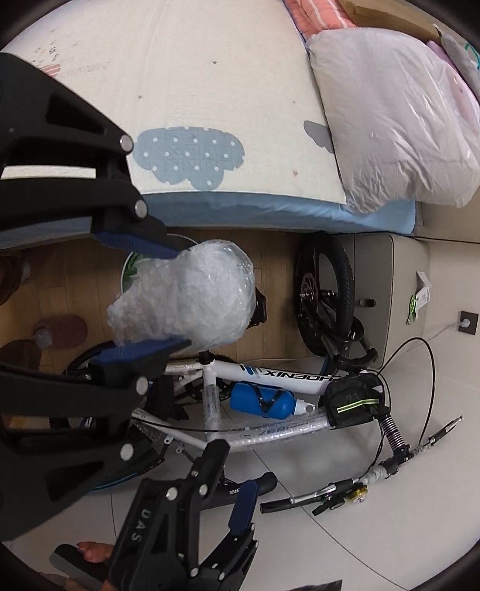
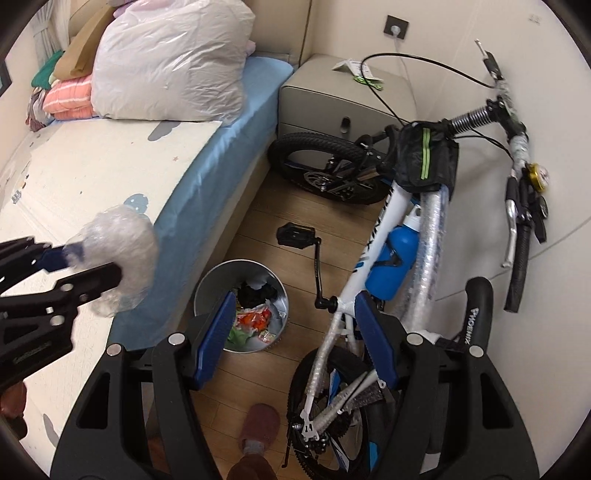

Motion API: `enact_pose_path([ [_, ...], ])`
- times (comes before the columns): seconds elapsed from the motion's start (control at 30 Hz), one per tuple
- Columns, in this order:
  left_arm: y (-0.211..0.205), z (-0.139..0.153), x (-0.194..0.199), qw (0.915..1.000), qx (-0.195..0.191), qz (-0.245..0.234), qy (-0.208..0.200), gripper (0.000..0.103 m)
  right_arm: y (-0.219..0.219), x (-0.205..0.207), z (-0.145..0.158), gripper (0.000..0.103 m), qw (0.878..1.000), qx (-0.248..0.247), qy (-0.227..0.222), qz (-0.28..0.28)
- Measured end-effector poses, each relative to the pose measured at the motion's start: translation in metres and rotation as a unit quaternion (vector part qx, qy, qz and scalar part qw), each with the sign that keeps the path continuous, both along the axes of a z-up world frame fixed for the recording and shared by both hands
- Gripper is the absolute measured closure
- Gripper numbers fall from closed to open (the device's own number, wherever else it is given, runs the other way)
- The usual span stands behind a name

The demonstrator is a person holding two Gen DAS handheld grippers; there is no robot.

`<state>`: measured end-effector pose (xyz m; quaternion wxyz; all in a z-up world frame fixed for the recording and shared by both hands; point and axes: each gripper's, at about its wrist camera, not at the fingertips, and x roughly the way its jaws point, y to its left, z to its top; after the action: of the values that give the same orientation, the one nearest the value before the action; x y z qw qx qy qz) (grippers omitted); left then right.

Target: Collect trash

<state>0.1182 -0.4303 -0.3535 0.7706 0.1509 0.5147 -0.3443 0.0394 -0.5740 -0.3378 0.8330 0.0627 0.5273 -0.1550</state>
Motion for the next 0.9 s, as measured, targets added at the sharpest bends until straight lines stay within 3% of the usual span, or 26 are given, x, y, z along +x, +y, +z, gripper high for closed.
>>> enact_pose_path([
  [0.1, -0.018, -0.008, 0.002, 0.9997, 0.014, -0.01, -0.016, 0.038, -0.01, -0.011, 0.001, 0.039, 1.0, 0.006, -0.002, -0.016],
  [0.27, -0.032, -0.016, 0.007, 0.9995, 0.027, -0.01, -0.01, 0.038, -0.023, -0.024, 0.006, 0.039, 0.999, 0.011, -0.005, -0.032],
  [0.5, -0.014, 0.015, -0.005, 0.9989, 0.04, 0.011, -0.022, 0.035, -0.015, -0.026, 0.034, 0.039, 1.0, 0.02, -0.018, 0.0],
  [0.63, 0.027, 0.049, -0.015, 0.9959, 0.051, 0.068, -0.03, 0.032, 0.014, -0.016, 0.062, 0.037, 0.998, 0.022, -0.029, 0.058],
  [0.73, 0.072, 0.078, -0.023, 0.9891, 0.055, 0.131, -0.038, 0.03, 0.046, -0.007, 0.087, 0.035, 0.993, 0.026, -0.04, 0.112],
  [0.9, 0.159, 0.134, -0.039, 0.9653, 0.064, 0.246, -0.06, 0.024, 0.114, 0.004, 0.132, 0.028, 0.976, 0.037, -0.053, 0.206],
])
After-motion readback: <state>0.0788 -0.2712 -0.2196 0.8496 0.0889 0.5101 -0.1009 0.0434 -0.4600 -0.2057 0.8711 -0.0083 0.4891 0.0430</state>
